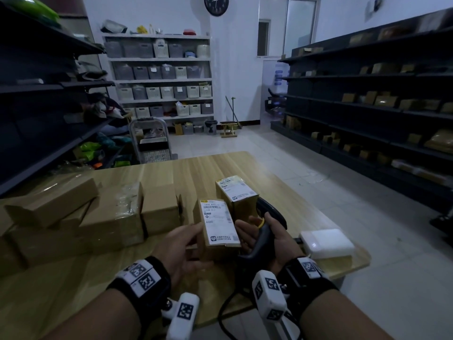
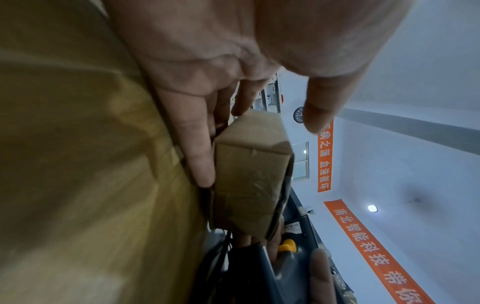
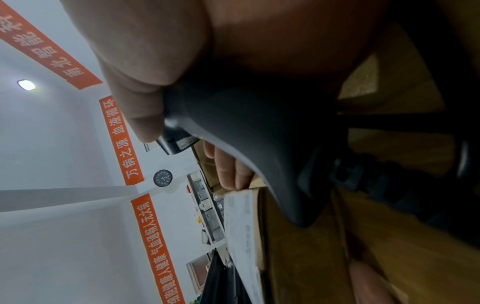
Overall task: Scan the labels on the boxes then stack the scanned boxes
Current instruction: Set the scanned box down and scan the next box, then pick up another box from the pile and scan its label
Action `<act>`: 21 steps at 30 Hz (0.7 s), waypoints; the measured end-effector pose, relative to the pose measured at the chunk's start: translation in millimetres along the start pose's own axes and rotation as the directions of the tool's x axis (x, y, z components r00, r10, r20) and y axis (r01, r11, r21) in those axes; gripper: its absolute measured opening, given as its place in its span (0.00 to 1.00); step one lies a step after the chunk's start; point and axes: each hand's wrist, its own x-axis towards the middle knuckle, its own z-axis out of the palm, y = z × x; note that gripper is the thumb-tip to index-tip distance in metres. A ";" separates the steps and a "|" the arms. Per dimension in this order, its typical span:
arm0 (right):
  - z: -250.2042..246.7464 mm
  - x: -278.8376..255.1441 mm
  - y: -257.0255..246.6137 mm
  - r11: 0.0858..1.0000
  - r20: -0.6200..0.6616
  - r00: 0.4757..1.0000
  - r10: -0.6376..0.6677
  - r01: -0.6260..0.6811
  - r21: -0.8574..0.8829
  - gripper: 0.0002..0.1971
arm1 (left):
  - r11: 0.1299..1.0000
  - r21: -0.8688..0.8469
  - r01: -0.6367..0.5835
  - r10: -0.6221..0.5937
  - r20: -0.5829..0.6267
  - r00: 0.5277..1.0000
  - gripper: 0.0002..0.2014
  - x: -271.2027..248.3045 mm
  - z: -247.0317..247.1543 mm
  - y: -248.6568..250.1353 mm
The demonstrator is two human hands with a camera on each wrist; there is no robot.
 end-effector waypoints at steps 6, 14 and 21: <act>-4.6 2.8 0.9 0.999 -0.007 1.000 -0.028 0.028 0.042 0.25 | 0.999 -0.039 0.033 -0.036 -0.078 0.996 0.15 17.5 13.7 7.2; -9.6 2.2 -0.6 0.997 0.020 1.000 0.004 -0.006 0.076 0.18 | 0.995 0.093 0.030 -0.016 -0.143 0.990 0.11 61.0 30.5 14.7; -6.6 -0.7 -1.6 0.997 -0.008 1.000 -0.017 0.018 0.074 0.17 | 0.970 0.226 0.090 -0.052 -0.168 0.984 0.16 87.3 39.4 27.8</act>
